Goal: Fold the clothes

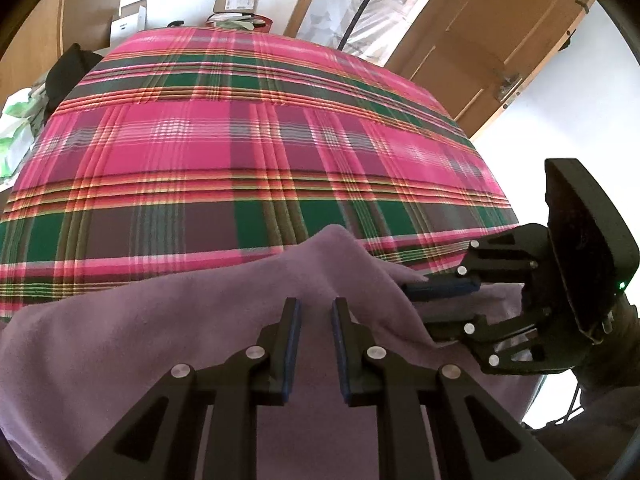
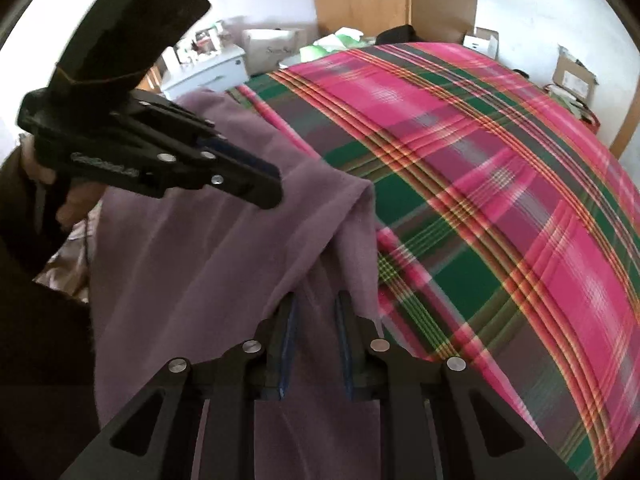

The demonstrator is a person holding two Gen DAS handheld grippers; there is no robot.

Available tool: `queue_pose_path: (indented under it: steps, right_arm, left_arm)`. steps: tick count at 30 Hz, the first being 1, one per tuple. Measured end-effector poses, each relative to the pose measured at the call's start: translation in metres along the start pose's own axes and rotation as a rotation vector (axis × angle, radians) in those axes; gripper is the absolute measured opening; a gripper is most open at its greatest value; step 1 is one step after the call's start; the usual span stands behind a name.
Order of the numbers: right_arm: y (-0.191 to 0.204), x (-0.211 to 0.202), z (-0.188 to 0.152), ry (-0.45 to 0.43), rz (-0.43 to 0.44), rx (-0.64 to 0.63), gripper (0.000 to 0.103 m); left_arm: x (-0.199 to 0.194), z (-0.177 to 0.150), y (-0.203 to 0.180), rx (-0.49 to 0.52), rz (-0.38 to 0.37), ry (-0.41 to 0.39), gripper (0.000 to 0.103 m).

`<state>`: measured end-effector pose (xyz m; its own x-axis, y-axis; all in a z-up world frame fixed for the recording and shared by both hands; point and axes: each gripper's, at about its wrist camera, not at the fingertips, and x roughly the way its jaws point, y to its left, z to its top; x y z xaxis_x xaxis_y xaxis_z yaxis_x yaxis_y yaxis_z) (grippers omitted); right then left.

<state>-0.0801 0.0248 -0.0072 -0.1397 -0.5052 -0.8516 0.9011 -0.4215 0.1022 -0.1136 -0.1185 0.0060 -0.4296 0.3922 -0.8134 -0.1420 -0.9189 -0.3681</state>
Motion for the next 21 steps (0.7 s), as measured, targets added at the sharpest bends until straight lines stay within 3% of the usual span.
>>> queue_pose_path:
  steps: [2,5,7,11,21]
  right_arm:
    - [-0.001,0.001,0.001,-0.003,-0.006,0.01,0.019]
    - [-0.001,-0.001,-0.001,-0.008,-0.008,0.025,0.006]
    - [-0.005,-0.006,-0.001,-0.029,-0.013,0.064,0.004]
    - [-0.025,-0.025,-0.006,-0.098,-0.068,0.177,0.004]
    - [-0.048,-0.023,-0.015,-0.102,0.007,0.318,0.009]
  left_arm:
    - [0.001,-0.001,0.001,-0.003,0.001,0.004,0.016]
    - [0.002,-0.001,0.003,-0.009,0.003,0.006,0.016]
    - [0.003,-0.002,0.004,-0.012,0.007,0.007,0.016]
    - [0.002,-0.005,0.009,-0.022,0.009,0.007,0.016]
    - [0.002,-0.004,0.011,-0.033,0.013,0.004,0.016]
